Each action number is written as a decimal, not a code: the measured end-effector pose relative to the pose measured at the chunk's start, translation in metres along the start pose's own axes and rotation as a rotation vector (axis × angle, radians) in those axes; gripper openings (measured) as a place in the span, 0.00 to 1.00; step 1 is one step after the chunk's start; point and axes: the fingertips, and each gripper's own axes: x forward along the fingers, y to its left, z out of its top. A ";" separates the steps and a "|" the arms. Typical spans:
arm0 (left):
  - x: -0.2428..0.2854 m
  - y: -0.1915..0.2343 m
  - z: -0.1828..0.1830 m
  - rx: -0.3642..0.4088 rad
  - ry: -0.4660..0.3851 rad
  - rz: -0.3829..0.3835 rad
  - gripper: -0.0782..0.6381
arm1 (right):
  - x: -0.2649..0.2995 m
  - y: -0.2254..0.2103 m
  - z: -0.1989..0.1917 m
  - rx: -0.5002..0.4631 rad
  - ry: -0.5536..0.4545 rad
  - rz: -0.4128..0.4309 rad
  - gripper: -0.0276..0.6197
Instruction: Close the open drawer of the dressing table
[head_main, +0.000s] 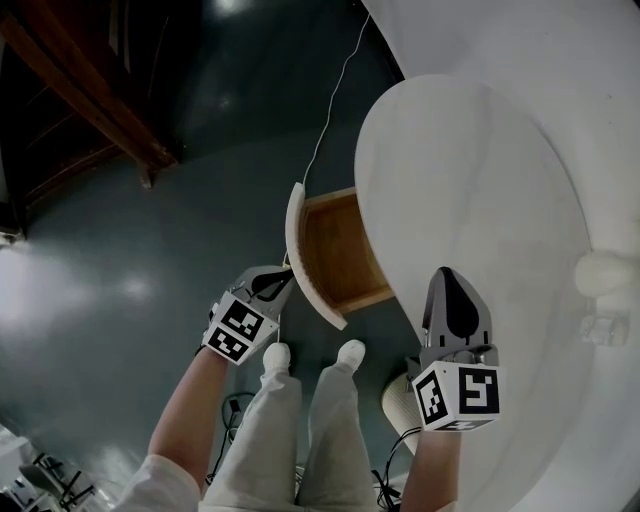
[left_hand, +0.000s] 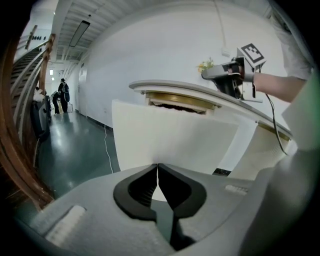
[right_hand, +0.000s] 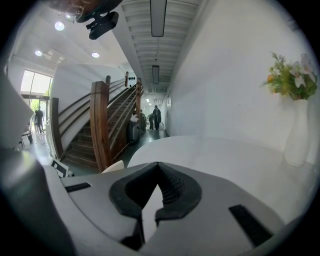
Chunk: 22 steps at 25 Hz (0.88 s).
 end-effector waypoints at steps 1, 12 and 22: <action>0.002 -0.001 0.001 0.007 -0.004 -0.001 0.14 | 0.000 -0.001 0.000 0.002 0.000 0.000 0.04; 0.030 -0.014 0.020 0.086 -0.044 -0.019 0.14 | 0.002 -0.021 -0.001 0.045 -0.009 -0.005 0.04; 0.052 -0.025 0.034 0.071 -0.074 -0.013 0.13 | -0.009 -0.040 -0.006 0.053 -0.005 -0.013 0.04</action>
